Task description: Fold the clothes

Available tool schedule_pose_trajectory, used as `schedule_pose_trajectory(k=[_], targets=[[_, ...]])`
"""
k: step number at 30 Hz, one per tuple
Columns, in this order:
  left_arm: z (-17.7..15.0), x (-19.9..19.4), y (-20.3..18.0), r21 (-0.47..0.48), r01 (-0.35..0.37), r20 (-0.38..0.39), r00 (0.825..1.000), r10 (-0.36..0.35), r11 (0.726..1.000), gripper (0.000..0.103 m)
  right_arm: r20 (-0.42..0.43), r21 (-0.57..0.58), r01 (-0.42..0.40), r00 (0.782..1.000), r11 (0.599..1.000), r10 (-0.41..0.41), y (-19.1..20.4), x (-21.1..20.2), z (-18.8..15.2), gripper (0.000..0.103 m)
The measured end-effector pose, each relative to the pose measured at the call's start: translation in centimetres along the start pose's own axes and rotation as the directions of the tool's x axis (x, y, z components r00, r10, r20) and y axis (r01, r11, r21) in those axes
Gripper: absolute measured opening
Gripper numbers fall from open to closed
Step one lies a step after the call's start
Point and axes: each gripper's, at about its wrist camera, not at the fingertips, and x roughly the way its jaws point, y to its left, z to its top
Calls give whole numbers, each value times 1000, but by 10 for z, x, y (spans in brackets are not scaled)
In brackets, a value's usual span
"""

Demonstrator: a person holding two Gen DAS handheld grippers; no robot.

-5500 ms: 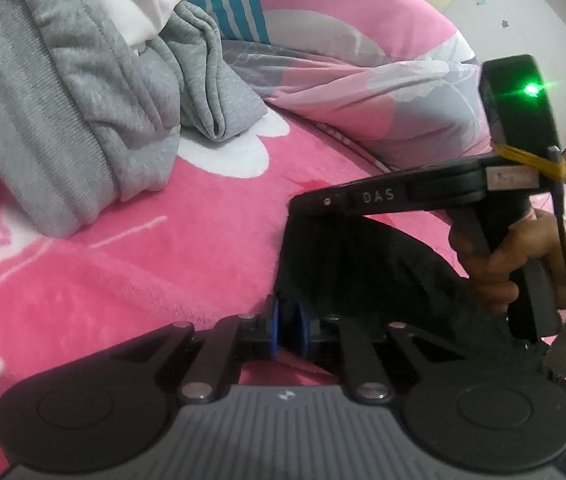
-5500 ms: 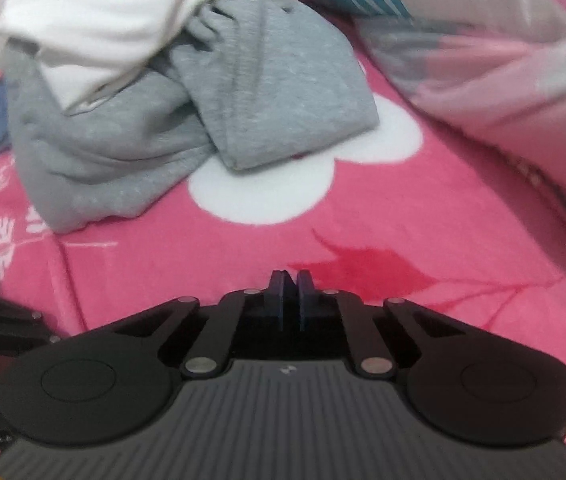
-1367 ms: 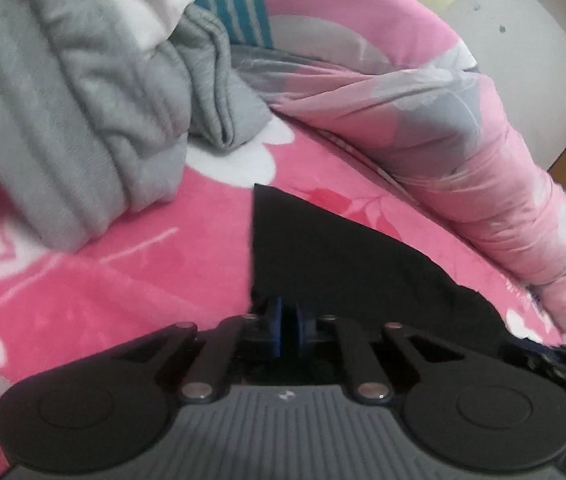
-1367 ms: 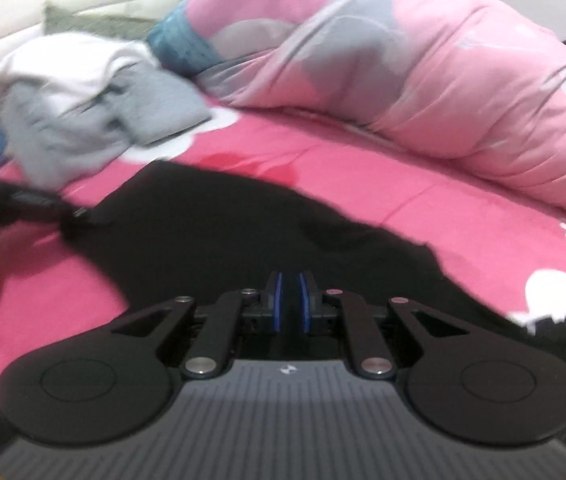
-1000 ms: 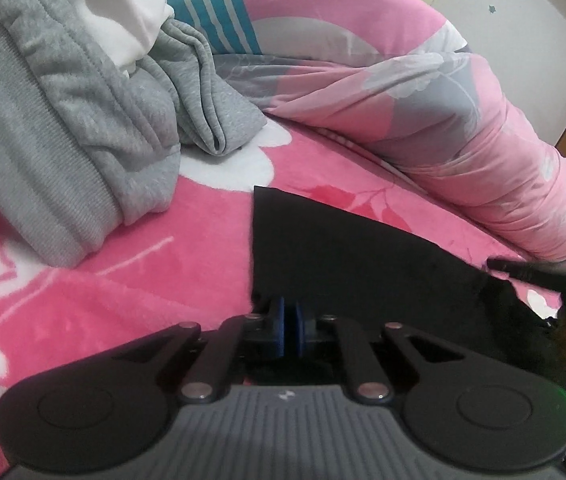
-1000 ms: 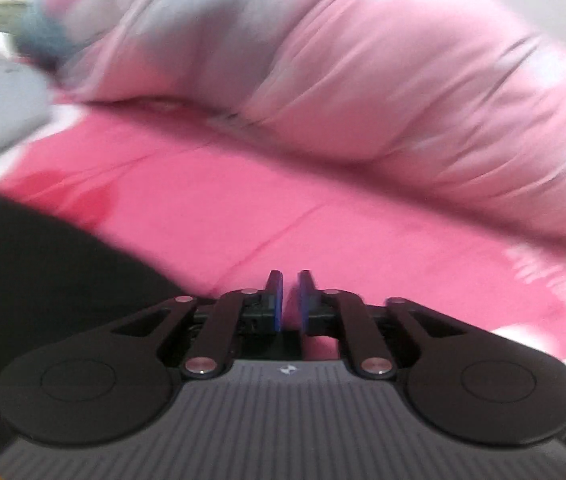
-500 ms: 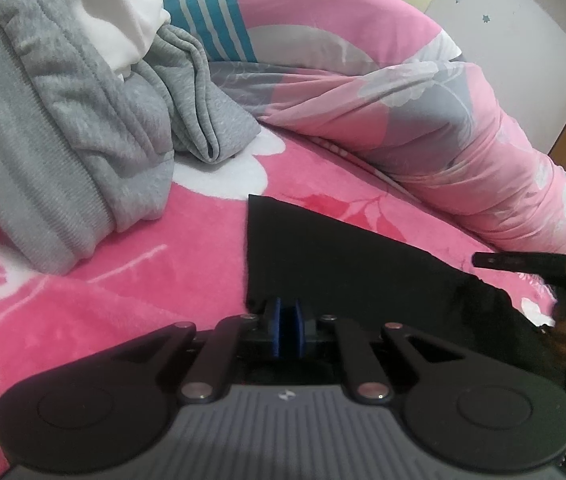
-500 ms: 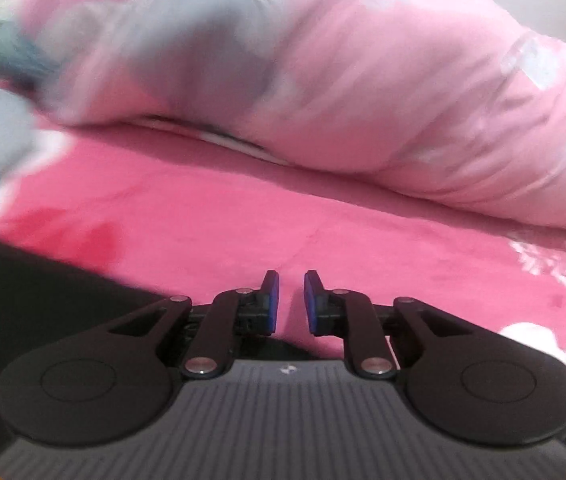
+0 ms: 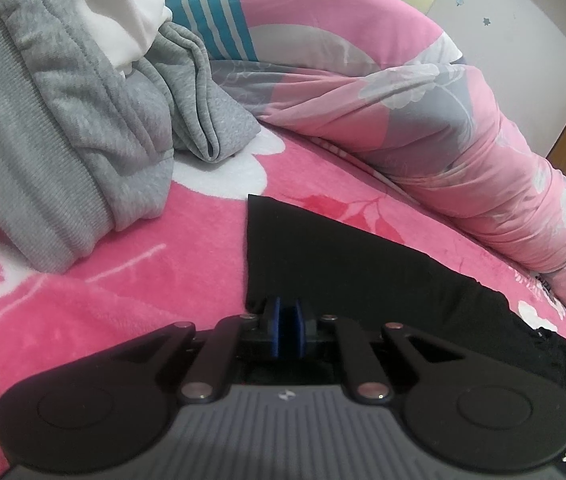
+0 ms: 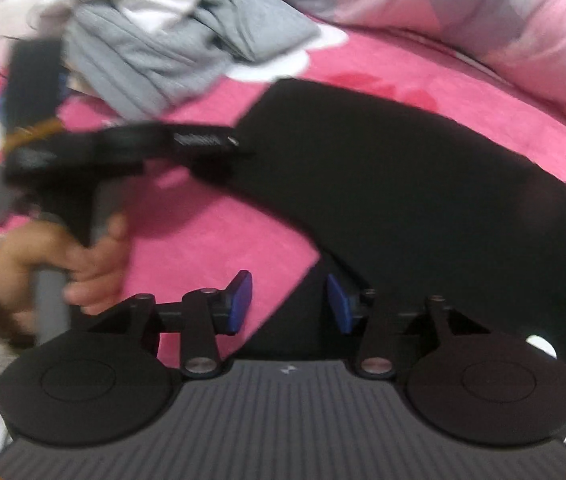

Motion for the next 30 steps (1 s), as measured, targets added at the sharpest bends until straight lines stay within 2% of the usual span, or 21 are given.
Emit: schedule_pose_trajectory(k=[2,4,5,6,10,13,17,20,23,26,27,28,29,30], targets=[[0,0,0,0,0,0,1000,0,1000,10,-1,9,16,1000,1000,-16,1,7,-2,38],[0,0,0,0,0,0,1000,0,1000,10,11,11,27,1000,1000,-28,-3,5,-4,21],[0,0,0,-1,0,0,1000,0,1000,10,14,6,36,999,999,-36,-7,3,-4,7],[0,0,0,-2,0,0,1000,0,1000,10,22,-1,27,999,1000,-27,-6,1,-4,3],[0,1,0,1,-6,8,1000,6,1000,10,49,-60,4,999,998,-1,1,-9,-6,2],[0,2,0,4,-8,10,1000,8,1000,10,33,-92,3,999,996,1,6,3,-11,2],[1,3,0,10,-10,14,1000,10,1000,10,81,-149,20,997,989,-8,15,0,-13,8],[1,3,1,8,-4,19,1000,4,1000,10,149,-89,-33,988,996,46,7,-28,-13,12],[2,4,5,-13,17,23,1000,-17,1000,11,241,-4,-58,969,998,58,-7,-71,-19,15],[5,-1,10,-49,50,52,998,-47,998,21,313,77,-32,950,996,6,-28,-133,-42,15],[5,-6,9,-49,32,76,997,-28,998,34,328,98,-10,944,995,-22,-34,-153,-52,15],[5,-12,8,-47,7,101,995,-2,999,54,343,118,12,938,993,-52,-40,-172,-61,15],[4,-20,5,-42,-36,133,990,41,998,60,358,133,45,929,990,-91,-47,-192,-73,15],[4,-31,1,-32,-83,160,983,87,996,61,366,159,67,923,985,-122,-54,-208,-86,15]])
